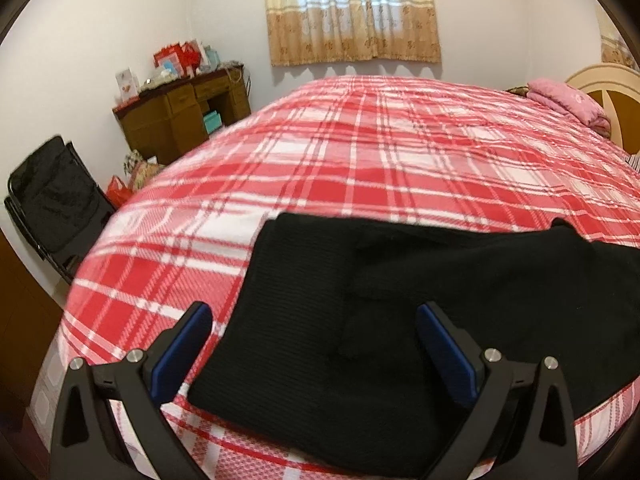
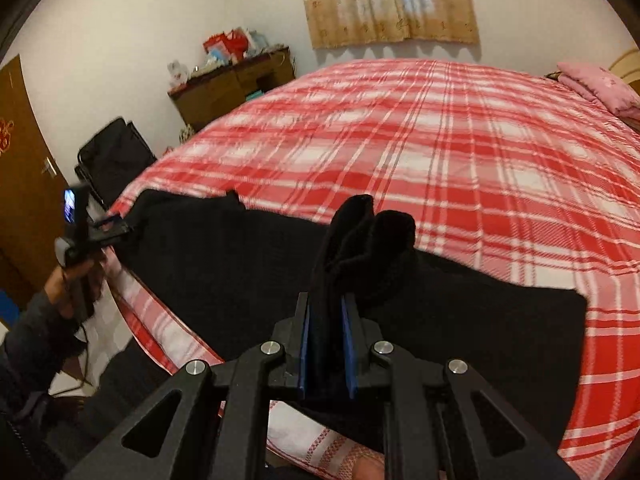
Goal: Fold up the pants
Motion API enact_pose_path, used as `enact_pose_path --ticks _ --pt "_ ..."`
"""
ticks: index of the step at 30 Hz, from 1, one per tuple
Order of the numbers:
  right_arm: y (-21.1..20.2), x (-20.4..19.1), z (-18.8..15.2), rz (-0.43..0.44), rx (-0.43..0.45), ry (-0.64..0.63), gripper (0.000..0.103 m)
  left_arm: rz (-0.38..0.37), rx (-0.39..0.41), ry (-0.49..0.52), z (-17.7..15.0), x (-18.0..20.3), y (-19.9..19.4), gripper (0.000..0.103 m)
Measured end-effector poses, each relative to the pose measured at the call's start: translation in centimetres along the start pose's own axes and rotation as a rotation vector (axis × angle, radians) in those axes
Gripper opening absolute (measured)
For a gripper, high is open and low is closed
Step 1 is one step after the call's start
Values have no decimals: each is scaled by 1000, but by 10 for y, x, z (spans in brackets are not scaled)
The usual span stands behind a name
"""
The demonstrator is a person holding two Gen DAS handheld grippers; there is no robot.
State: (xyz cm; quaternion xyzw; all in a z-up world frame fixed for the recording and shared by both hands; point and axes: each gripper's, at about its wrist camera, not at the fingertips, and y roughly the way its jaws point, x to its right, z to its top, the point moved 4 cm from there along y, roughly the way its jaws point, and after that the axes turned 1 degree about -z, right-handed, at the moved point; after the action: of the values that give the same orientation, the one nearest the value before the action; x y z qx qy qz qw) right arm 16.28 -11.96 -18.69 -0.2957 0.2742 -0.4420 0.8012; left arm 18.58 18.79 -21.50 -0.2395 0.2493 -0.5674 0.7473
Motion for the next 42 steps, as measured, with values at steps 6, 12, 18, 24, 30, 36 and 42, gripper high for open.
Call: enact_pose_path --ticks 6,12,18,24,30,36,42 --pt "30 1 -13 44 -80 20 26 -102 23 9 9 32 -21 103" --pt "-3 10 -11 80 -44 44 55 -282 -9 102 8 106 -37 103" --pt "-56 70 -23 -2 77 204 55 -503 -59 202 11 198 -52 103" --pt "-77 127 -40 -60 173 414 55 -662 -132 299 4 283 -57 89" --pt "-75 129 -41 -64 214 428 55 -762 -247 277 -6 327 -47 63" --pt "-76 125 -45 -67 236 411 55 -778 -260 262 -6 329 -47 14" --pt "-86 121 -43 -74 288 390 55 -813 -209 195 12 307 -65 14"
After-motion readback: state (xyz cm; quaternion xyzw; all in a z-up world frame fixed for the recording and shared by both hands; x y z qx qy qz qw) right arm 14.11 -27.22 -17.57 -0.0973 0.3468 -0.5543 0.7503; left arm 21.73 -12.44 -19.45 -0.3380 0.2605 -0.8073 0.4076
